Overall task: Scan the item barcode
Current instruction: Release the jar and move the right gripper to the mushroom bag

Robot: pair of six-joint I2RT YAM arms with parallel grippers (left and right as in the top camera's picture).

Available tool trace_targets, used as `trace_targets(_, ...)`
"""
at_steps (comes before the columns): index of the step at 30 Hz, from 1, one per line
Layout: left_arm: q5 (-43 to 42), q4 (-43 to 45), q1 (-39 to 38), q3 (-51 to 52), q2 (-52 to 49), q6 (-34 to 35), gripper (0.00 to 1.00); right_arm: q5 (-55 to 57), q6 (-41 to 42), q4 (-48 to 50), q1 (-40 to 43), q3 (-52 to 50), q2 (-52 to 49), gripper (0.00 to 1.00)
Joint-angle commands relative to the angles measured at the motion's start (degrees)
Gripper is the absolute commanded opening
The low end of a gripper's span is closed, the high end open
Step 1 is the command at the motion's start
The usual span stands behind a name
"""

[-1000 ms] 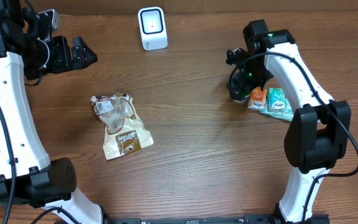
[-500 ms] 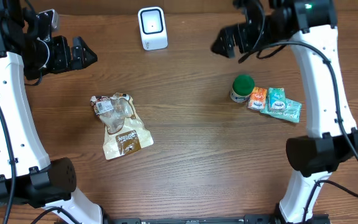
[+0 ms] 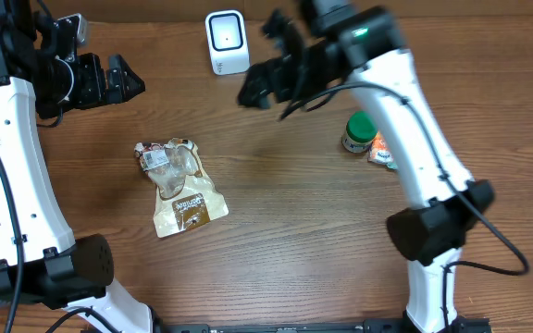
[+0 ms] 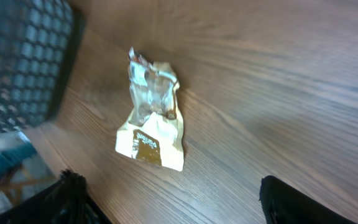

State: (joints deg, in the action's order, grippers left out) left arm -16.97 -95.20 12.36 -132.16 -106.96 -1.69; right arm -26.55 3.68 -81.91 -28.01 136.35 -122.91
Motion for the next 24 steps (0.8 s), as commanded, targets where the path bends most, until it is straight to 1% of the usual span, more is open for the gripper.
trace_targets(1, -0.4, -0.1, -0.4, -0.9, 0.5, -0.9, 1.00, 5.1, 2.6, 0.7, -3.2, -0.3, -2.2, 0.86)
trace_targets(4, -0.4, -0.1, -0.4, -0.9, 0.5, -0.9, 1.00, 5.1, 2.6, 0.8, -5.6, -0.3, -4.8, 0.83)
trace_targets(13, -0.4, -0.1, -0.4, -0.9, 0.5, -0.9, 1.00, 3.1, 2.5, 1.0, -9.2, -0.3, -10.9, 0.84)
trace_targets(18, -0.4, -0.1, -0.4, -0.9, 0.5, -0.9, 0.99, 3.1, 2.6, 2.7, -10.7, -0.3, -12.3, 0.84)
trace_targets(24, -0.4, -0.1, -0.4, -0.9, 0.5, -0.9, 1.00, 3.1, 5.2, 6.4, -11.3, -0.3, -14.6, 0.84)
